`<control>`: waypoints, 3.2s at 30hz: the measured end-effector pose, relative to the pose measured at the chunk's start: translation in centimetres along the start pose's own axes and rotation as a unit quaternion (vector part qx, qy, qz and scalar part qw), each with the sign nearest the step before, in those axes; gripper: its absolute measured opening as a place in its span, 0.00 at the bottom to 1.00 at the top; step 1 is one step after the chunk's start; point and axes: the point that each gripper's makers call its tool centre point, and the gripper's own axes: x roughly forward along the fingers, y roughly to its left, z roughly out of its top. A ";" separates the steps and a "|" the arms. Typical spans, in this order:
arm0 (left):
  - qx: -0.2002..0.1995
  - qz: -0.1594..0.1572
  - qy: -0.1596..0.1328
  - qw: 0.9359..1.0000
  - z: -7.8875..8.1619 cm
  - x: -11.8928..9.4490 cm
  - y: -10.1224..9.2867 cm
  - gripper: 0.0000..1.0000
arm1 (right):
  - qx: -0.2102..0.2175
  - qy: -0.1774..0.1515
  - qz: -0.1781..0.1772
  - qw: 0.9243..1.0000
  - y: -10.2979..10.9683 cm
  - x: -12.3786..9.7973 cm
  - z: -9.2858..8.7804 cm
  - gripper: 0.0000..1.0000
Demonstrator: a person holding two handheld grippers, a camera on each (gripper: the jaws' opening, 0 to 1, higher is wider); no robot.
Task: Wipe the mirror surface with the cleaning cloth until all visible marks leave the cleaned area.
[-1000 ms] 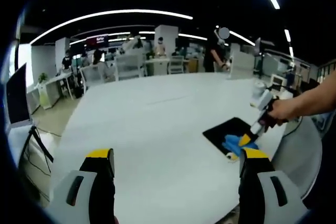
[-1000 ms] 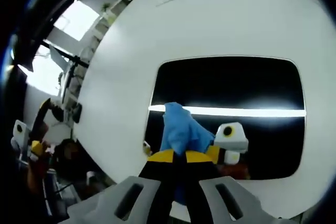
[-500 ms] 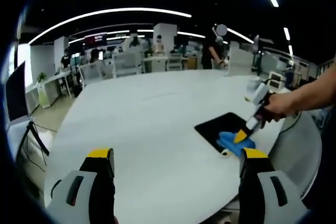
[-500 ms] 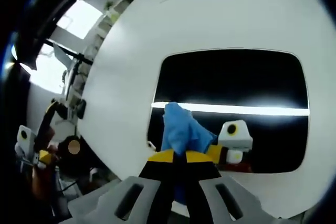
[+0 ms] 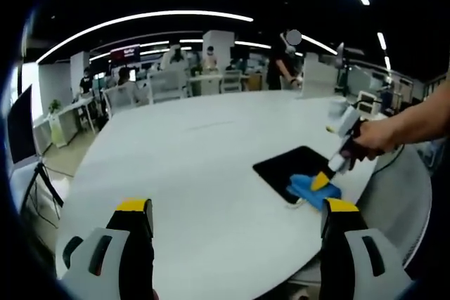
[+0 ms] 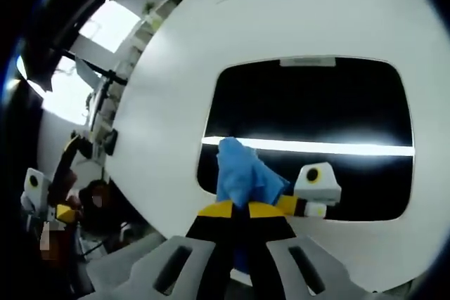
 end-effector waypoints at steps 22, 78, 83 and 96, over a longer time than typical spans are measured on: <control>-0.009 -0.003 0.001 1.000 -0.4 0.1 -0.9 1.00 | -0.017 0.015 0.006 1.000 -0.1 0.2 0.2 0.00; -0.014 -0.011 0.004 1.000 -0.6 0.9 -0.9 1.00 | -0.031 0.021 -0.035 0.999 -3.6 -1.9 0.3 0.00; -0.015 -0.013 0.006 1.000 -0.6 0.9 -1.0 1.00 | -0.039 0.019 -0.044 0.998 -3.6 -1.9 0.7 0.00; -0.033 -0.015 -0.032 0.999 1.0 1.0 -0.6 1.00 | -0.053 0.033 -0.055 0.996 -3.7 -1.7 1.7 0.00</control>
